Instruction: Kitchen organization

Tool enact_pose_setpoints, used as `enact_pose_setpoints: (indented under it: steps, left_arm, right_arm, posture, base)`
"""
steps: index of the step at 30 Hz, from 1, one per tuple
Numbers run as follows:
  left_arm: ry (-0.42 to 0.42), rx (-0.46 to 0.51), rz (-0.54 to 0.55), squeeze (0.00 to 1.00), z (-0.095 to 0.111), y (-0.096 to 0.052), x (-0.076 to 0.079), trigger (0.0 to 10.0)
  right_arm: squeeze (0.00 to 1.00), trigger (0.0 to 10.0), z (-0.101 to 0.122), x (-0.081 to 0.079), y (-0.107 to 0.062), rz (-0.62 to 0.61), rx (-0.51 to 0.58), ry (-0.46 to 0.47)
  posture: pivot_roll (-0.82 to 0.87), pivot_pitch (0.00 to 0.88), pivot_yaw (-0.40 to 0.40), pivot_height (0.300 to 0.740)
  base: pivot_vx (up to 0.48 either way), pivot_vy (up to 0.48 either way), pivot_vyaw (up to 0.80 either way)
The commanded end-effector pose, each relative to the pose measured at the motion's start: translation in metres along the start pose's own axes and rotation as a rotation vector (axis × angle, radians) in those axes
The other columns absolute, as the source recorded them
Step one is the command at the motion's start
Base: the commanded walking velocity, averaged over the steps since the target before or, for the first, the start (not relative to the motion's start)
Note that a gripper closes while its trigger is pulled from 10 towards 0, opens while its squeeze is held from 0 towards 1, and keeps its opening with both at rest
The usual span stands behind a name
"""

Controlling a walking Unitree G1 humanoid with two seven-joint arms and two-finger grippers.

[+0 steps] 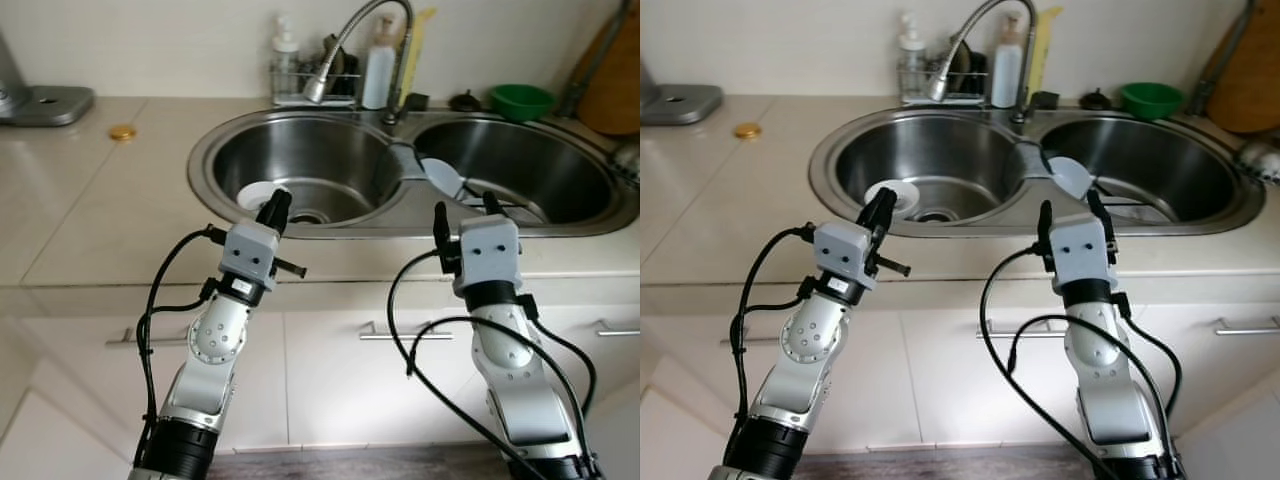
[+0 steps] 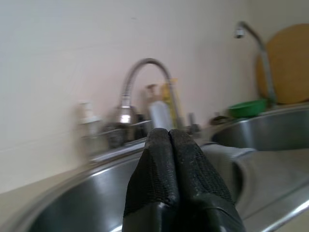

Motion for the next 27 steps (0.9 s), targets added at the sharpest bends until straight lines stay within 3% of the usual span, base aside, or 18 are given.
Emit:
enact_pose_setpoints:
  steps: [1, 12, 27]
  left_arm:
    - [0.026, 0.029, -0.013, 0.0, 0.0066, 0.0032, 0.0021, 10.0]
    - [0.032, 0.035, -0.024, 0.0, 0.0073, 0.0036, 0.0039, 10.0]
    - [0.017, 0.05, -0.024, 0.0, 0.0094, 0.0038, 0.0052, 10.0]
  right_arm:
    - [0.0, 10.0, 0.01, -0.0003, -0.0024, -0.001, 0.048, -0.021]
    - [0.0, 10.0, 0.0086, 0.0005, -0.0045, -0.019, 0.041, -0.016]
    - [0.0, 10.0, 0.0102, 0.0014, -0.0043, -0.025, 0.057, -0.027]
  posture:
    - [-0.09, 0.0, -0.032, 0.74]
    - [-0.09, 0.0, -0.027, 0.74]
    - [-0.09, 0.0, -0.028, 0.74]
  base:
    - [0.0, 0.0, -0.8]
    - [0.0, 0.0, -0.8]
    - [0.0, -0.447, -0.8]
Point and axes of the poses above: a point about 5 cm out from each wrist's last joint towards the gripper, its own y axis pointing out of the wrist towards the gripper, its own z axis along the axis of the wrist's last joint, x = y × z, the point moved 4 cm from there along y, pointing out of the wrist towards the gripper, and after that the axes turned 10 degrees about y, right-handed, at the moved point
